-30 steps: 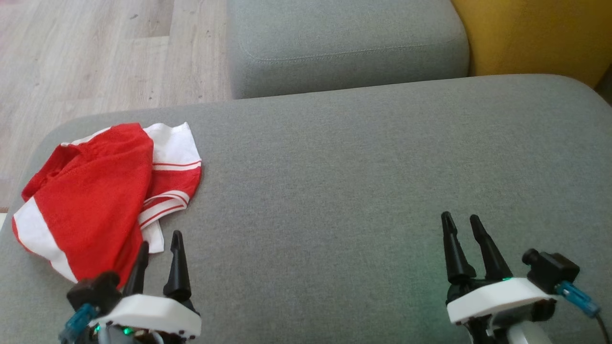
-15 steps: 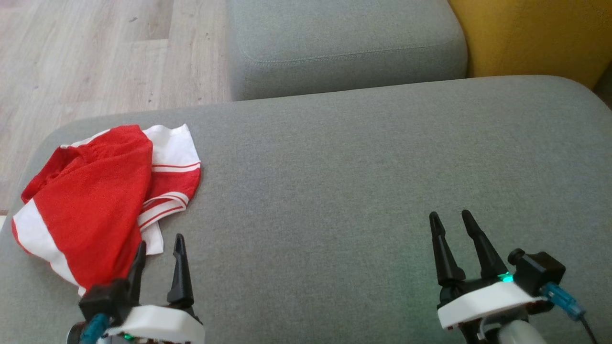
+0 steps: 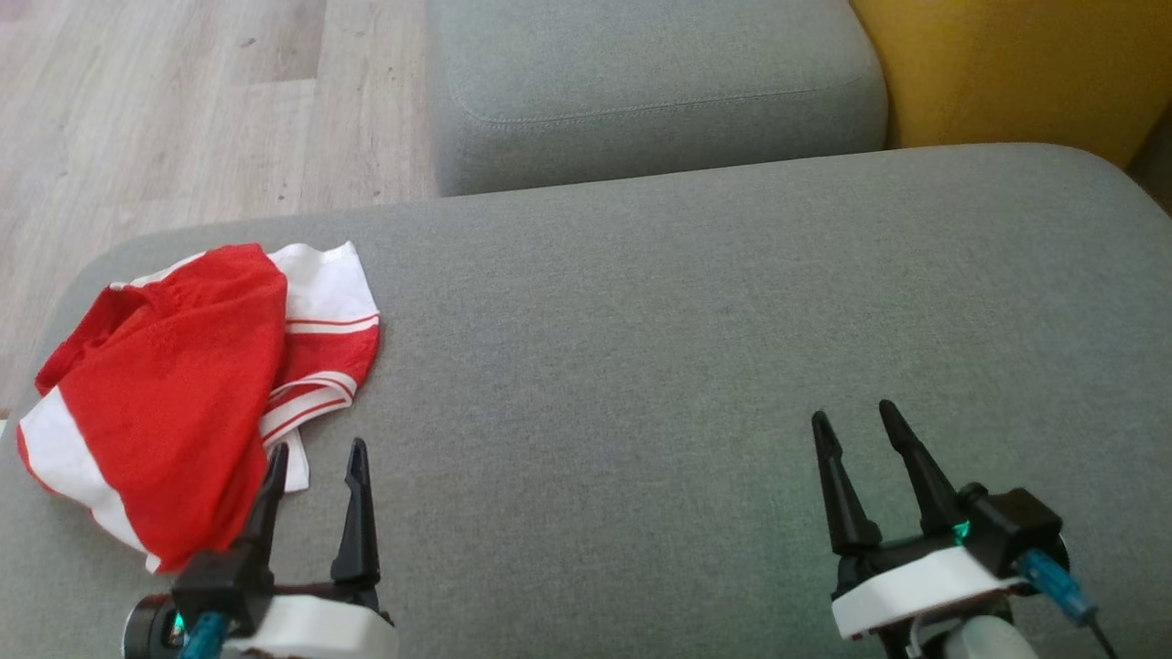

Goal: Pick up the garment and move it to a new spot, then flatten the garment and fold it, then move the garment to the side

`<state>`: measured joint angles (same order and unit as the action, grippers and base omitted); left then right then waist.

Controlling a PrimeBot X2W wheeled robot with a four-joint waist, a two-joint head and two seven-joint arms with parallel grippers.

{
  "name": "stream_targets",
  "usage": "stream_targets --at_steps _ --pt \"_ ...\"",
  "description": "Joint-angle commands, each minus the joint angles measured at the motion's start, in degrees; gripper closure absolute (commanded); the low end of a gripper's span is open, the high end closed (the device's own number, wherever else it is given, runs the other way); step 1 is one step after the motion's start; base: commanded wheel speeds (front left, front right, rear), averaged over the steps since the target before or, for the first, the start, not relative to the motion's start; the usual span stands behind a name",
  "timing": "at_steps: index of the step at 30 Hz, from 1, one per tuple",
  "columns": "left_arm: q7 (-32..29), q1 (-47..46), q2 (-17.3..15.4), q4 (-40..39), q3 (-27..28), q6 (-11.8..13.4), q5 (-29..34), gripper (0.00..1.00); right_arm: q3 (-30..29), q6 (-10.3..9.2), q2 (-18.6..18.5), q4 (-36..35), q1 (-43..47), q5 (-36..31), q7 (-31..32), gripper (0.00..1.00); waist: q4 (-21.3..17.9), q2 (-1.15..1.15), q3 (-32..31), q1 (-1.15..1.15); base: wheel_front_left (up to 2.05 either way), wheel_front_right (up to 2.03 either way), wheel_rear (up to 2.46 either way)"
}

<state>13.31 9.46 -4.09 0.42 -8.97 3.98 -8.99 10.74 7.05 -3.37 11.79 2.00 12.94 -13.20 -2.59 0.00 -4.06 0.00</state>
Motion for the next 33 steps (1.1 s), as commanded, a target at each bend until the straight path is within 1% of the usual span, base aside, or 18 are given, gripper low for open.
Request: stream_targets --at_steps 1,6,23,29,33 --pt "0.83 -1.22 0.24 -2.30 1.86 -0.11 1.61 0.00 1.48 0.43 0.11 -1.69 -1.12 -1.44 -0.93 0.00 -0.04 0.00 -0.02 0.00 0.00 0.00 0.00" --pt "1.67 -0.74 0.64 -2.76 2.10 -0.37 5.79 0.00 2.32 0.44 0.20 -1.30 -1.07 -4.82 -1.78 0.00 -0.35 0.00 -0.21 0.00 0.00 0.00 0.00" --pt "1.69 -0.62 1.18 -1.44 2.73 -1.83 5.70 0.00 2.40 0.44 0.38 -0.06 -0.86 -5.09 -1.80 0.00 -0.75 0.00 -0.02 0.00 0.00 0.00 0.00" --pt "1.69 -1.04 1.20 -1.04 2.61 -0.83 5.76 0.00 2.84 0.44 0.13 -0.34 -0.61 -5.22 -1.80 0.00 0.96 0.00 0.54 0.00 0.00 0.00 0.00" --pt "1.69 -1.22 1.20 -1.70 2.24 -0.08 6.06 0.00 2.71 0.44 -0.10 -0.72 -0.34 -5.18 -1.80 0.00 3.67 0.00 1.14 0.00 0.00 0.00 0.00"
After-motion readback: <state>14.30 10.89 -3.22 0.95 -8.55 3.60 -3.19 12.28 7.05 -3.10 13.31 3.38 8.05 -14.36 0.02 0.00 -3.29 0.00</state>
